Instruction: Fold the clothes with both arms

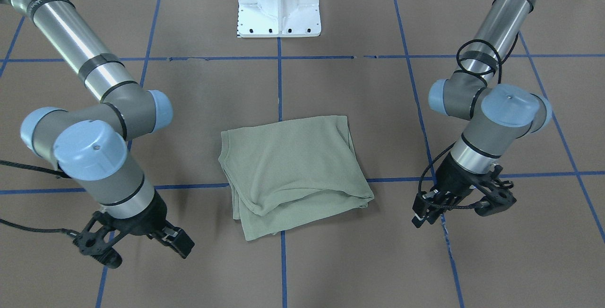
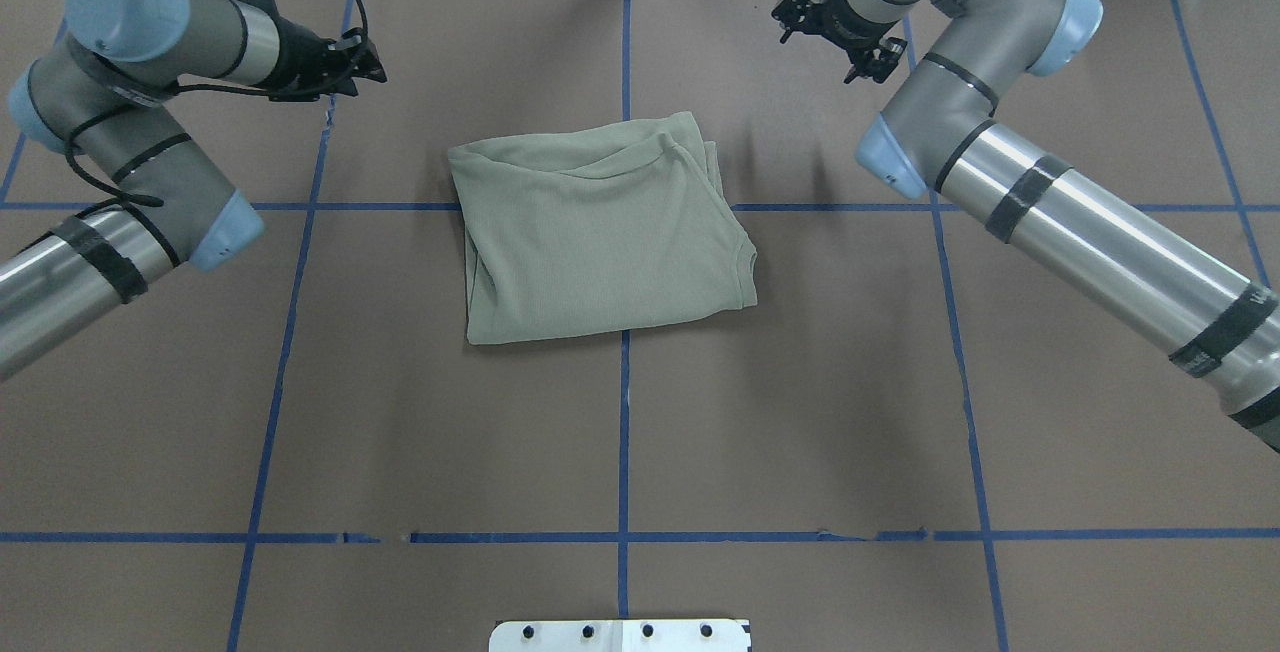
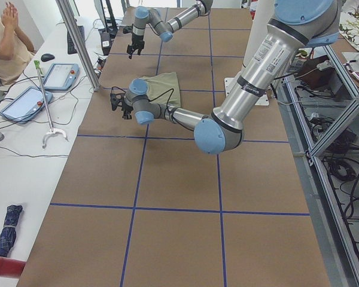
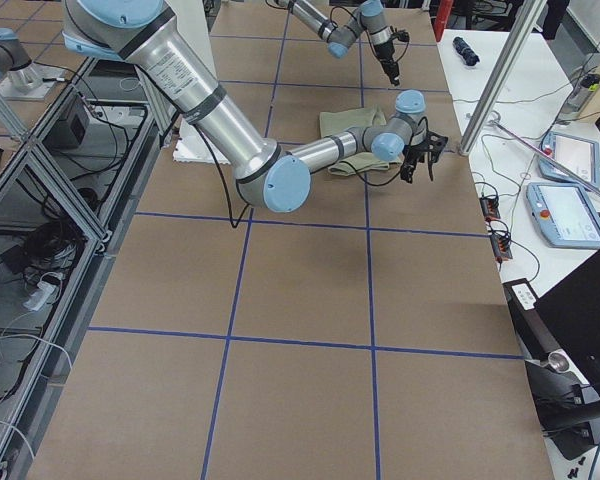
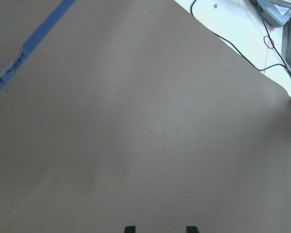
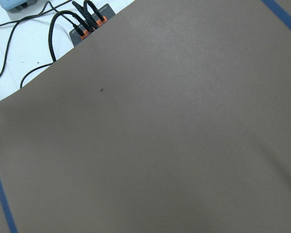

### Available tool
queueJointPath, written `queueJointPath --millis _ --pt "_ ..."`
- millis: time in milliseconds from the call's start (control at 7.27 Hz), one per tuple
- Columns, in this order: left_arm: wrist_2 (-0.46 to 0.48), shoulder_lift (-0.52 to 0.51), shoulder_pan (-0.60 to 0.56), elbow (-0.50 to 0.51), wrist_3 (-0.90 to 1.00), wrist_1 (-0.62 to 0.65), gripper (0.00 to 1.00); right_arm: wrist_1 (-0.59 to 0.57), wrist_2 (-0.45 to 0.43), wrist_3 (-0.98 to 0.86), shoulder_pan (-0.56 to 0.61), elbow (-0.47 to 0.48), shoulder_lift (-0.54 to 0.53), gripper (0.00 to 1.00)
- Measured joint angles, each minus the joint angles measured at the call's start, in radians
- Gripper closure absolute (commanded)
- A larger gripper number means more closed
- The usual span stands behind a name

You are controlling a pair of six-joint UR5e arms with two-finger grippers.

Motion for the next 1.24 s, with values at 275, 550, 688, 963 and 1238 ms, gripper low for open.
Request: queueJointPath --millis 275,550,688,963,1238 --pt "-0.145 0.119 -0.131 -0.035 0.384 0.009 0.32 -0.062 0.100 -0.311 0.103 0.058 -0.125 0.00" --pt "-0.251 0.197 -0.281 -0.044 0.727 0.077 0.00 -0.237 0.203 -0.673 0.247 0.144 -0.220 0.00" --pt "-0.293 0.224 -0.349 -0.045 0.866 0.131 0.00 -0.346 0.247 -0.829 0.318 0.213 -0.271 0.00" --pt "-0.338 0.253 -0.471 -0.049 1.096 0.282 0.00 -0.543 0.282 -1.053 0.393 0.419 -0.430 0.00" --pt "-0.350 0.257 -0.580 -0.099 1.282 0.519 0.00 -0.602 0.289 -1.108 0.406 0.579 -0.566 0.00"
